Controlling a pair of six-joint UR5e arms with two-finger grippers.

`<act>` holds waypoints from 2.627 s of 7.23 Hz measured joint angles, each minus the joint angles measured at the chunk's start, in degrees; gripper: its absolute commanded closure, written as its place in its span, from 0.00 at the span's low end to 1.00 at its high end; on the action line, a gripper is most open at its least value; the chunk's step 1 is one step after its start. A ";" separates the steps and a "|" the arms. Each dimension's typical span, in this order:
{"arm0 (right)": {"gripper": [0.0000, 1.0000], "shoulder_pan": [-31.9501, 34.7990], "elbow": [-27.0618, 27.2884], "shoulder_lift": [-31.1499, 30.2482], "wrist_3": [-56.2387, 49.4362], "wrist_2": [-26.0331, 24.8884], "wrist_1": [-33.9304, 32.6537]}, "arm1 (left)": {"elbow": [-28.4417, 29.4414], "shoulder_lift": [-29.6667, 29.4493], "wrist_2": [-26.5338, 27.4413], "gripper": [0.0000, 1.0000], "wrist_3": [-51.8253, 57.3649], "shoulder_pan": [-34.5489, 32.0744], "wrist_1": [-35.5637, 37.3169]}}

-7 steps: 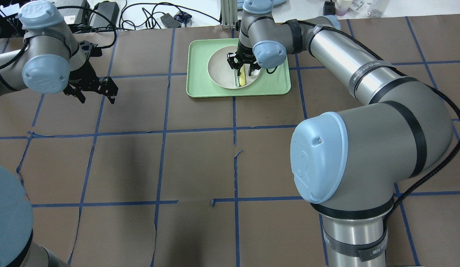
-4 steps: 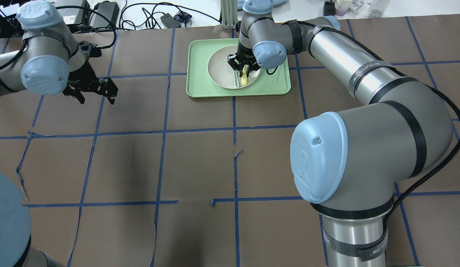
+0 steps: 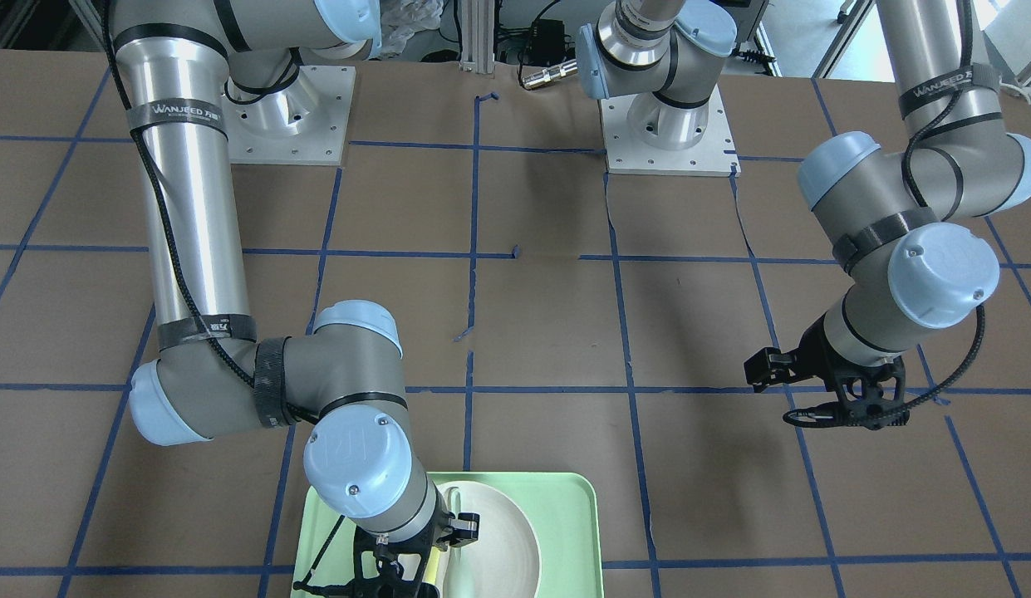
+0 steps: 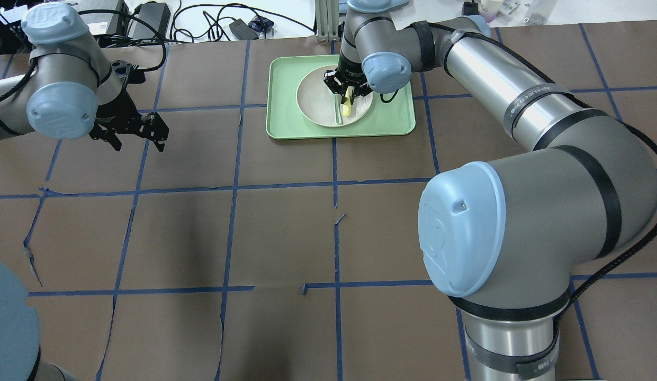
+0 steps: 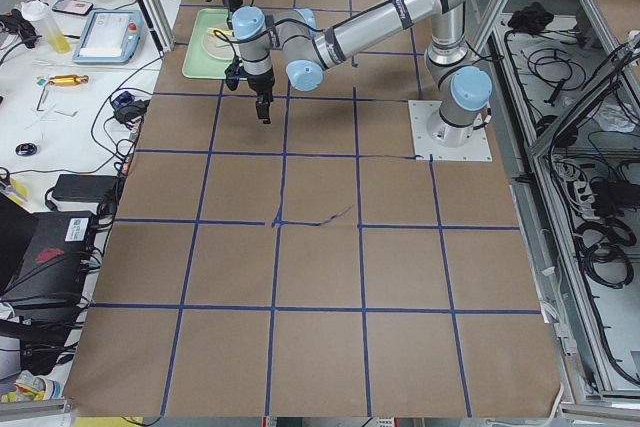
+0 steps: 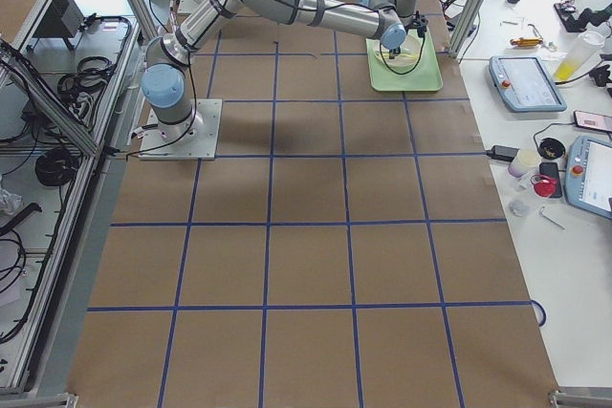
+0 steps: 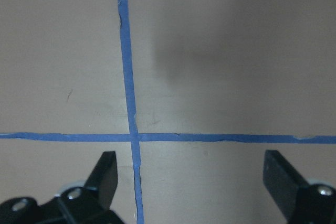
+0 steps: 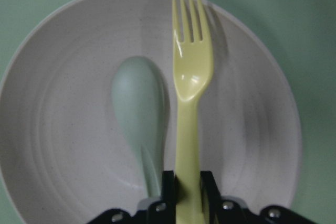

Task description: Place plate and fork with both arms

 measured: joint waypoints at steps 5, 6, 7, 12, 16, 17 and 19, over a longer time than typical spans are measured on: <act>1.00 -1.73 1.77 -5.55 -5.36 -0.39 5.42 | -0.33 0.54 0.00 0.00 -0.05 -0.13 -0.03; 0.99 -1.98 2.79 -5.65 -5.31 -0.12 5.38 | -0.35 0.65 0.01 0.00 -0.05 -0.13 -0.04; 0.62 -2.03 3.41 -5.43 -5.21 0.06 4.99 | -0.36 0.74 0.01 0.00 -0.07 -0.13 -0.05; 0.09 -2.06 3.00 -4.42 -5.10 0.17 4.30 | -0.42 0.86 0.00 0.00 -0.01 -0.14 -0.14; 0.52 -1.83 -1.49 0.35 -3.75 1.32 1.89 | -0.53 0.86 0.00 0.00 -0.05 -0.13 -0.37; 0.55 -1.70 -2.06 0.90 -3.33 1.43 1.45 | -0.53 0.86 0.01 0.00 -0.07 -0.13 -0.48; 0.59 -1.29 -2.40 1.40 -2.01 1.49 1.18 | -0.54 0.82 -0.02 0.00 -0.09 -0.13 -0.58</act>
